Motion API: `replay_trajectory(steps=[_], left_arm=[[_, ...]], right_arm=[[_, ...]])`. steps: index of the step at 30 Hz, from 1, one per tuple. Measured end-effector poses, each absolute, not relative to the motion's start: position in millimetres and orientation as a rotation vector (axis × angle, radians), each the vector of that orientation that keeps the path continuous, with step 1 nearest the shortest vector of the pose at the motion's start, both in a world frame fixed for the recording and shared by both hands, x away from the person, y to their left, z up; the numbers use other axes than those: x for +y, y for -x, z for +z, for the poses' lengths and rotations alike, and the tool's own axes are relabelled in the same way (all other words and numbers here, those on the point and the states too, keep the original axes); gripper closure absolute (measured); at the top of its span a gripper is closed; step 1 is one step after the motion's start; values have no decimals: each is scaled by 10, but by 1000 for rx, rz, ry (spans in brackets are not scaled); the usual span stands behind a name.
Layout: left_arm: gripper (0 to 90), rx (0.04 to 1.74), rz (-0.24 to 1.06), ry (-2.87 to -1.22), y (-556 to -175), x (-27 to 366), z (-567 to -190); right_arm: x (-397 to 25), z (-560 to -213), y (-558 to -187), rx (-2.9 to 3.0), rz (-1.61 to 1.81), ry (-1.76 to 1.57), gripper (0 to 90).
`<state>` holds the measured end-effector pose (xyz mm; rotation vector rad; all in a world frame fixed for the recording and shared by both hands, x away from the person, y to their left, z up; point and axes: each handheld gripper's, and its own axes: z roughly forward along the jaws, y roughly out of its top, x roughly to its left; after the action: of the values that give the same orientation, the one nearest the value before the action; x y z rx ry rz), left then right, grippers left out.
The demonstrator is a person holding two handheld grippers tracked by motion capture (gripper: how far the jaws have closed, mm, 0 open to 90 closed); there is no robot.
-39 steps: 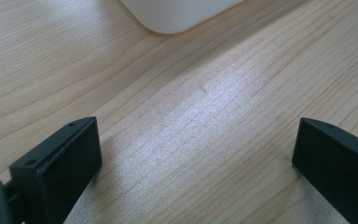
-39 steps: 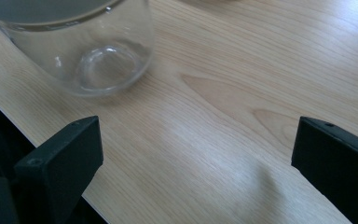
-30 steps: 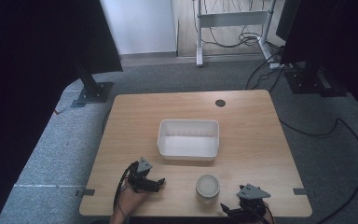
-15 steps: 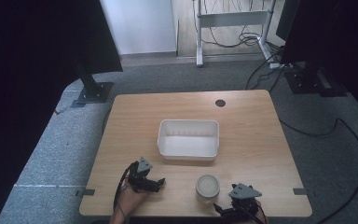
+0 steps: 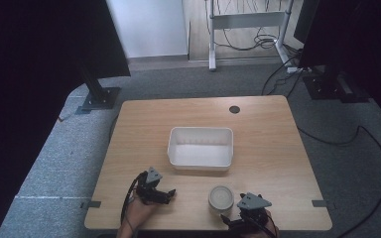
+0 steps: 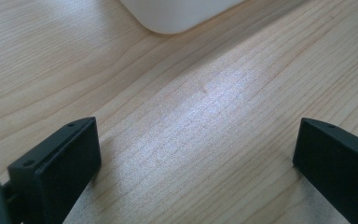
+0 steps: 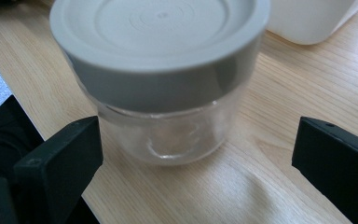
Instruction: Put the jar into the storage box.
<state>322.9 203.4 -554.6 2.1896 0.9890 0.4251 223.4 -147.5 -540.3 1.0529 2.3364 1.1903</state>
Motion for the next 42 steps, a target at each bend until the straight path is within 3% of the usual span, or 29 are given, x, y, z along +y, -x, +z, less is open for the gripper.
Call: replay_trajectory(steps=[21, 42], left_arm=[[4, 989, 425, -2189, -3231, 2032, -5546], [4, 987, 425, -2191, -3234, 2031, -5546]], right_arm=[[-1244, -5382, -2348, 2365, 1203, -1012, 24], [-1147, -5353, -2408, 2339, 1155, -1129, 90]])
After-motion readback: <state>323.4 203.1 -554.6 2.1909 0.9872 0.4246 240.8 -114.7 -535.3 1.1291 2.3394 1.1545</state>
